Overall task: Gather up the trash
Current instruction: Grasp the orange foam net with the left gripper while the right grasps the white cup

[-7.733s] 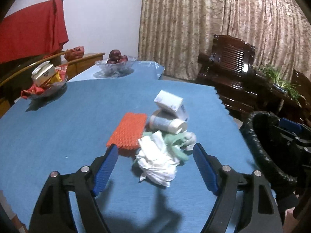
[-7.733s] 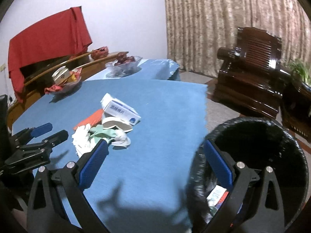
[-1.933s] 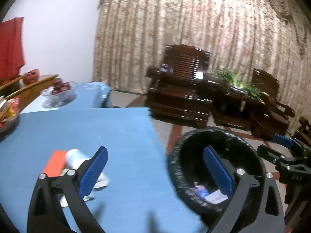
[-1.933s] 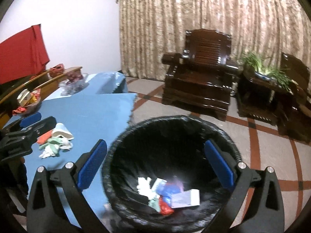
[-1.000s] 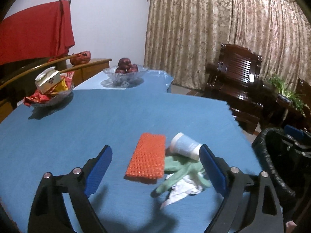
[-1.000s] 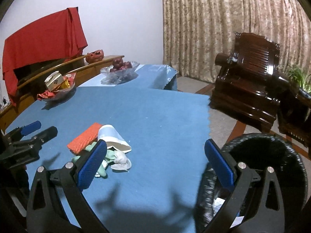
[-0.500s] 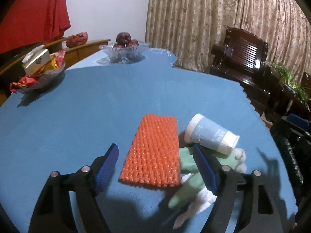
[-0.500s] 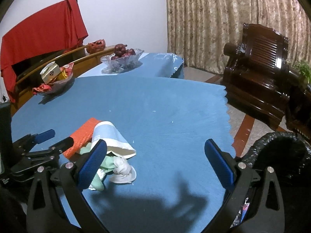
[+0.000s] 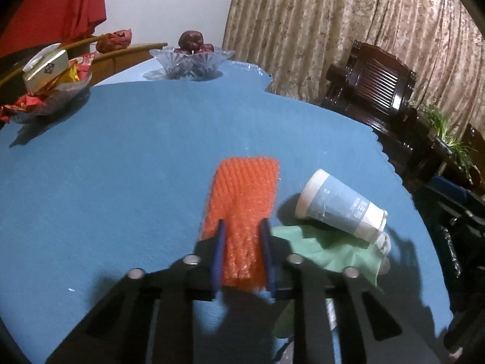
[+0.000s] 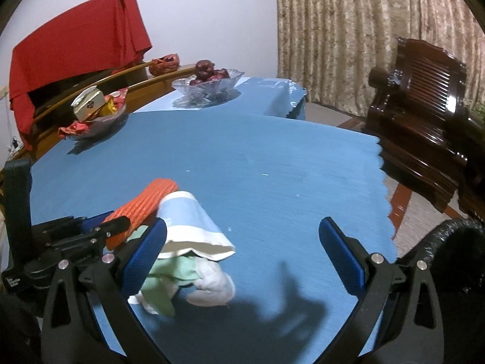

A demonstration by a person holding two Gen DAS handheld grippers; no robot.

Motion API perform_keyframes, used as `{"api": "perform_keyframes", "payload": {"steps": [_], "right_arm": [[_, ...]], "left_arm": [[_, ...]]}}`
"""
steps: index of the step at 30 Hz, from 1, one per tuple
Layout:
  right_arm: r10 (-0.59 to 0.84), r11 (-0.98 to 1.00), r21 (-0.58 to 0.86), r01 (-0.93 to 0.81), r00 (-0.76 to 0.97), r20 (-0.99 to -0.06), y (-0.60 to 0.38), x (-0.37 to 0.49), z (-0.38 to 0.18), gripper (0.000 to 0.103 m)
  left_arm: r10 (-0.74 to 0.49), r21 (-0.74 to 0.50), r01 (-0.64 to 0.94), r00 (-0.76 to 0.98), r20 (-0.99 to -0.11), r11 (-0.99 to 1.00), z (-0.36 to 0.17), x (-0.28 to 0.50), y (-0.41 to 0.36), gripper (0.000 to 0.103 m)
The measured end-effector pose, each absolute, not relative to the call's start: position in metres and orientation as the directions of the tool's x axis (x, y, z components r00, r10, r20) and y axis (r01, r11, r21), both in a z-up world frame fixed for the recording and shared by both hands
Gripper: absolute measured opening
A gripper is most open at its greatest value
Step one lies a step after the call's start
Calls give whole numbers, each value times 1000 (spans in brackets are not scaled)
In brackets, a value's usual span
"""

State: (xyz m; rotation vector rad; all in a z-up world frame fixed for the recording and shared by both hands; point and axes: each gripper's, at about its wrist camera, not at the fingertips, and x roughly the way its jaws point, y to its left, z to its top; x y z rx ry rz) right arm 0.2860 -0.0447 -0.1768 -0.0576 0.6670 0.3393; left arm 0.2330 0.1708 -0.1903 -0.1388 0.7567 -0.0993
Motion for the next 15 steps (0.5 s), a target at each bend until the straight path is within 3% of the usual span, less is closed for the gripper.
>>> {"api": "perform_keyframes", "payload": {"steps": [15], "right_arm": [[335,914,51,-402,677,-655,-2,302,-196,97]], "left_arm": [[-93,-159,-15,753,-652,987,-177,229,190,13]]}}
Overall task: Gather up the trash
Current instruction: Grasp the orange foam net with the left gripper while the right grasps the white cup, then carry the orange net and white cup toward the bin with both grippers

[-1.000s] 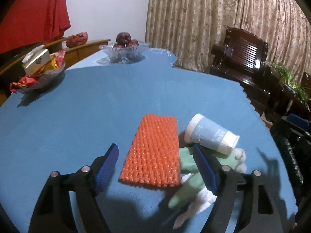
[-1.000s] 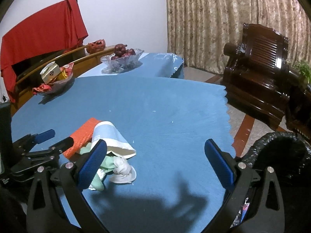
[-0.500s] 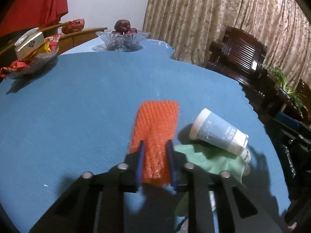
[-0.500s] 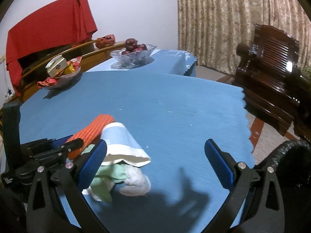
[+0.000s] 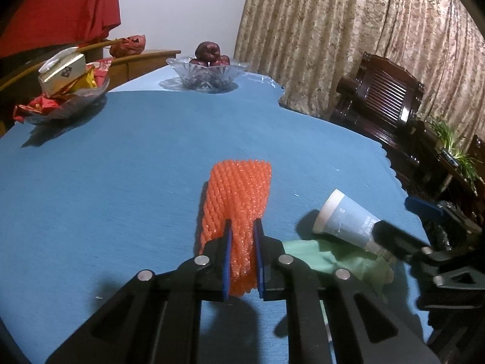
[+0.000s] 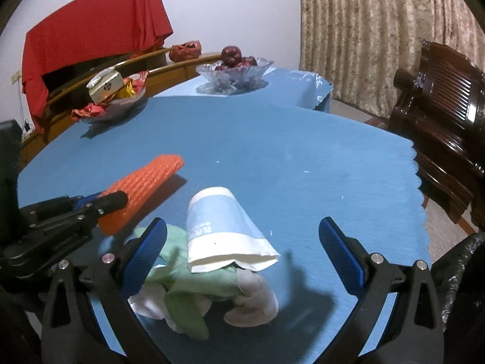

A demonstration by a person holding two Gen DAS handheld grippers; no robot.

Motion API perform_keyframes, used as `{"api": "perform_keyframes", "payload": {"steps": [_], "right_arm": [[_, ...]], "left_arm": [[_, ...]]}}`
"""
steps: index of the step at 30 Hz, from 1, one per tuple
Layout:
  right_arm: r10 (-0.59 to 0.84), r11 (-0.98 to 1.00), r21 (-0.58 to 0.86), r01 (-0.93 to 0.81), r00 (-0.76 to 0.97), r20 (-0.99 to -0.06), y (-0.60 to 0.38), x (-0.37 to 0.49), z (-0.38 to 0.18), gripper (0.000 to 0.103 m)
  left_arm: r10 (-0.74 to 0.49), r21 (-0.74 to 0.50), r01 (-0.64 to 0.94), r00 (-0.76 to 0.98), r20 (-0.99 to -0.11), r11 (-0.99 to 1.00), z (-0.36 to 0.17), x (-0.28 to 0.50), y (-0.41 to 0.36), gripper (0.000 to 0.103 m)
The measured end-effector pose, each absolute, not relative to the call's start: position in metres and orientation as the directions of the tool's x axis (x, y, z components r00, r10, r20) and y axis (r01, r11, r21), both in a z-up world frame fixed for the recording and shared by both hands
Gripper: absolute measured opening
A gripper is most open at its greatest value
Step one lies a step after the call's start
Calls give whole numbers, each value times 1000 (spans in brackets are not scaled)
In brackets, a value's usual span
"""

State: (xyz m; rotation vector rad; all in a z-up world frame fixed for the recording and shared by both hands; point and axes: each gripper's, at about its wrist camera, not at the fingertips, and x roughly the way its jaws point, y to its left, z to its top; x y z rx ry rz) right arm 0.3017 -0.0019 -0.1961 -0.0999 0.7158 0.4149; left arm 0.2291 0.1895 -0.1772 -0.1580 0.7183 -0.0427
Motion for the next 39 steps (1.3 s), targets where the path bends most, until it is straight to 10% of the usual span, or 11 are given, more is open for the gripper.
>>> {"api": "perform_keyframes", "payload": {"steps": [18,39], "right_arm": [[424,870,126,-477,592,-686,7,311,-206,30],[387,907,119,-404,688,-614,-42,278,-156,27]], "left_arm": [[-105,-180,-15,759,-642,984,-174,230,188,13],[-180,-209,71,805,-565,975,-130,214,149,12]]}}
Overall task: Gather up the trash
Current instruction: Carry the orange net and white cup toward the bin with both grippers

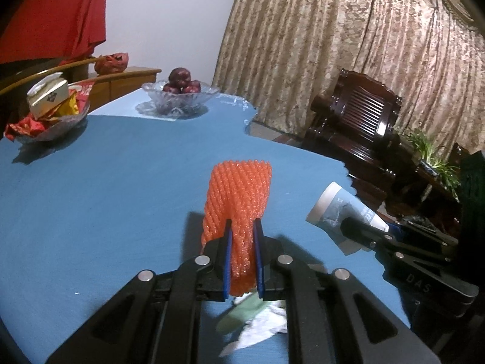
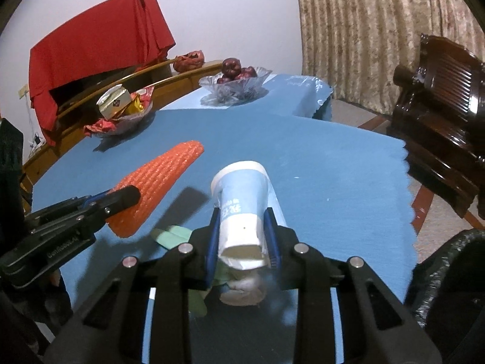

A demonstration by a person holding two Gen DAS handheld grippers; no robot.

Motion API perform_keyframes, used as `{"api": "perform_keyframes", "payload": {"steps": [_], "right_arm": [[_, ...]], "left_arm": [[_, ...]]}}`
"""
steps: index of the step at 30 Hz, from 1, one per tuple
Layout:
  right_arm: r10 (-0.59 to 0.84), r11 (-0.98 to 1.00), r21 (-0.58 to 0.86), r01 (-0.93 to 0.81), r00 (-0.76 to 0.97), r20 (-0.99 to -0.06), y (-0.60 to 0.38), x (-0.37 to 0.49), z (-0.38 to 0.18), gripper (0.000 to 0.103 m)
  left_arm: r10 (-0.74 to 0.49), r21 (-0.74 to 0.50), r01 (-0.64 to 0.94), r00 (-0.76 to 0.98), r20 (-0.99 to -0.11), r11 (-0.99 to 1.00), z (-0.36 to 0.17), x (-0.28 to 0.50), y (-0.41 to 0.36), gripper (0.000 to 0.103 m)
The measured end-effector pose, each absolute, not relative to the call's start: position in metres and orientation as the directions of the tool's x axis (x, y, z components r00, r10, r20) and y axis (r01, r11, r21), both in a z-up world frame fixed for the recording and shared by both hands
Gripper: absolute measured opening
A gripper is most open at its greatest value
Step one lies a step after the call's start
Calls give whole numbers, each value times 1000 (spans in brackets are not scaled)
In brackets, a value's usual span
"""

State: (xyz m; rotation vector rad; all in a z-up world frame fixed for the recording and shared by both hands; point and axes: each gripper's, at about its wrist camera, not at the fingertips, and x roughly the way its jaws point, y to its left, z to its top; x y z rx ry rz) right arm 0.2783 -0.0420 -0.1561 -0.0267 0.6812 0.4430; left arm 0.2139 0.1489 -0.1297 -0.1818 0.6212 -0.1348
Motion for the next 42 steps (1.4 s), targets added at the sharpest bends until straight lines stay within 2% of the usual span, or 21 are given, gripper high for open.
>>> {"api": "perform_keyframes", "payload": {"steps": [21,42], "right_arm": [[300,950,96,-297,783,-546,-125,220,-107,27],[81,996,71,-51,846,-528,-262,133,-93,27]], "left_arm": [[-281,-187,215,816,-505,959,-82,184,63,12],[-490,-185,462,730,-476,867,-60,153,-79,12]]}}
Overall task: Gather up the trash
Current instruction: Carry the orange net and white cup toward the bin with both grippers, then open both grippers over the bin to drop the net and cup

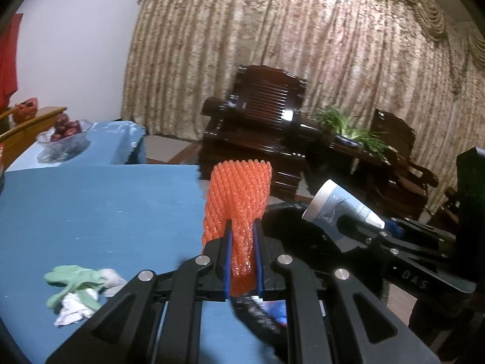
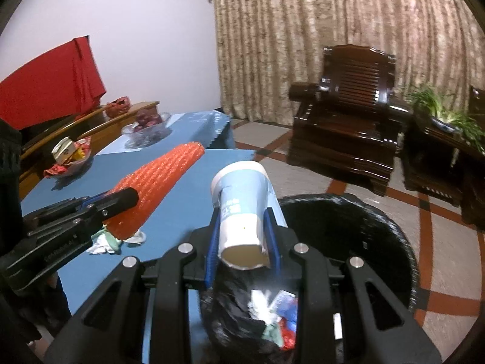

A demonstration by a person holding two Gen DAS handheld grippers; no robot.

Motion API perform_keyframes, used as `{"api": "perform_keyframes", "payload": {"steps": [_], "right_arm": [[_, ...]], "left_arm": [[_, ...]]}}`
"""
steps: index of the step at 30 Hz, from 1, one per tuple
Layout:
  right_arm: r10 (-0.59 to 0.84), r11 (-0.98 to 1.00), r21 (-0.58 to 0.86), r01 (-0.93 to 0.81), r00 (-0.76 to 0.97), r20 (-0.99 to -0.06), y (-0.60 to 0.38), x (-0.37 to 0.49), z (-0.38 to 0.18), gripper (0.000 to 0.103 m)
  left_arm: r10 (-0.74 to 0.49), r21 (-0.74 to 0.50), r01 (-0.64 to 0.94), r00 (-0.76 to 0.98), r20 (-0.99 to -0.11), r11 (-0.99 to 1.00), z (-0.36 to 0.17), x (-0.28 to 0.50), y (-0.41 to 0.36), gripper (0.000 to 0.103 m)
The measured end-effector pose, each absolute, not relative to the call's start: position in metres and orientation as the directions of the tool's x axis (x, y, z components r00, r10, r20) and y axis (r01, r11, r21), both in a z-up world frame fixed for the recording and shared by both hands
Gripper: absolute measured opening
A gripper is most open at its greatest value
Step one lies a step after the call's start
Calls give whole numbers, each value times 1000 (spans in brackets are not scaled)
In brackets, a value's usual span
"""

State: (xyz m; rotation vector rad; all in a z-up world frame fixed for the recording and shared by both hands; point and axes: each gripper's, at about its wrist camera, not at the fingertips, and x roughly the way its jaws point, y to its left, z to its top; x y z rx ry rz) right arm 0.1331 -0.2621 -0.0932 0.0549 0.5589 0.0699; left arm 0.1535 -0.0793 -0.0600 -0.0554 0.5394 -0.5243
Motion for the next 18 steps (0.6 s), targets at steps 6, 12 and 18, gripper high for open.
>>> {"api": "perform_keyframes", "payload": {"steps": [6,12,18], "right_arm": [[30,998,68,8,843,-537,-292,114,-102,27],[-11,996,64,56,834,-552,-315,105,-109,27],[-43,994,61,94,822,-567,-333,102,-117,27]], "left_arm": [[-534,-182,517,695,-481,837,-62,149,-113,12],[-566,-183,558,656,-499,809,-71,150,-143,12],[-578,-182,579,632,-516,795,-81,151,-162,12]]}}
